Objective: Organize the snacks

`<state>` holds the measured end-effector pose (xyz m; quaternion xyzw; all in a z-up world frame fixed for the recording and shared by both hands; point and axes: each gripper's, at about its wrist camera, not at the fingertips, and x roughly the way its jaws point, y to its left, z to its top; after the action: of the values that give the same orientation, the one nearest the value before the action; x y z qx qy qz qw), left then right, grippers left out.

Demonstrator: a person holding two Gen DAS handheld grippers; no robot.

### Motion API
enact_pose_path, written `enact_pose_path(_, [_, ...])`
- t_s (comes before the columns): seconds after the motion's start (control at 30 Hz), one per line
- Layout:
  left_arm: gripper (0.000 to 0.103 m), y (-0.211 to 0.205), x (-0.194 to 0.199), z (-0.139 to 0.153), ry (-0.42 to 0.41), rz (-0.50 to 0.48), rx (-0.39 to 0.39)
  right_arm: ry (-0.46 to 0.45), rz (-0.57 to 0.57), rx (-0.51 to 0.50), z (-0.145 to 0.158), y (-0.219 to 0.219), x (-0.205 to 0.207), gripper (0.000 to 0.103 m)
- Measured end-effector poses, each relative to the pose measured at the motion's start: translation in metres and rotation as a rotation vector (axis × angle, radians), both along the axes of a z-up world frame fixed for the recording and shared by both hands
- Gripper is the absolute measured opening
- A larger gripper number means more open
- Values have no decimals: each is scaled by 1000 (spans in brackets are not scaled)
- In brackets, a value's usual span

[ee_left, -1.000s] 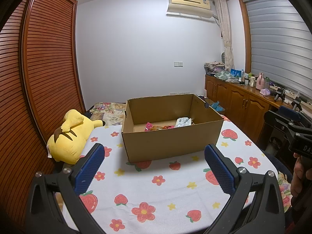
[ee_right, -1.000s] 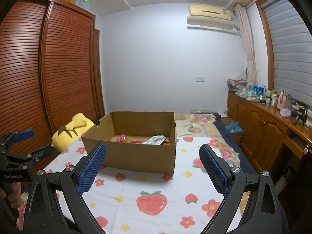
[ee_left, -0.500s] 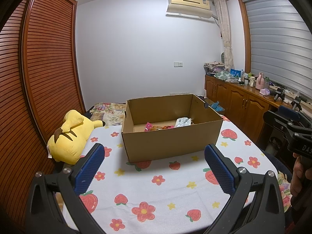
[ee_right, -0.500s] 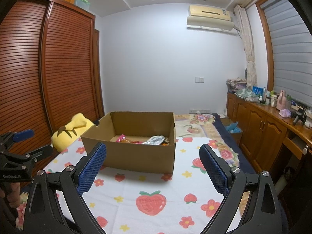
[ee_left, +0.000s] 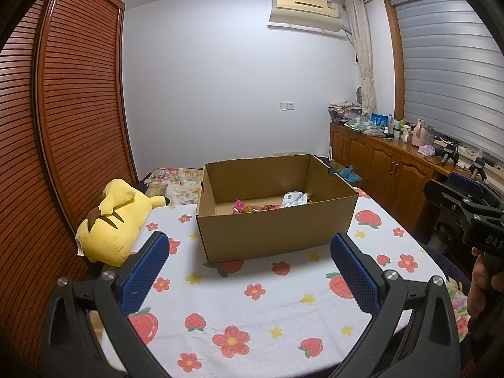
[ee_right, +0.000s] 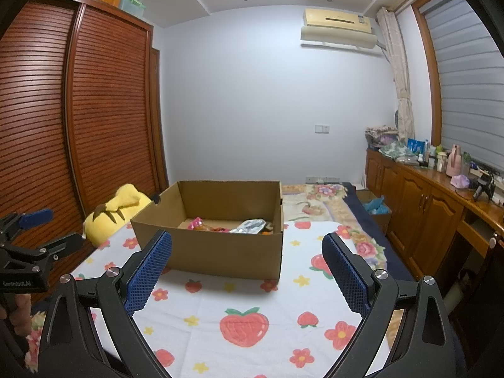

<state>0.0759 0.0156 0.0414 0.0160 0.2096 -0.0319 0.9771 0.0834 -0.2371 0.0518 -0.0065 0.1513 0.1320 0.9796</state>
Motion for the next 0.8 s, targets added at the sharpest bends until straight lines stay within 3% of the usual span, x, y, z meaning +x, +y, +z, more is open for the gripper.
enact_pose_path(0.8, [103, 0, -2, 1, -3, 1, 0, -2, -2, 1, 0, -1, -2, 98])
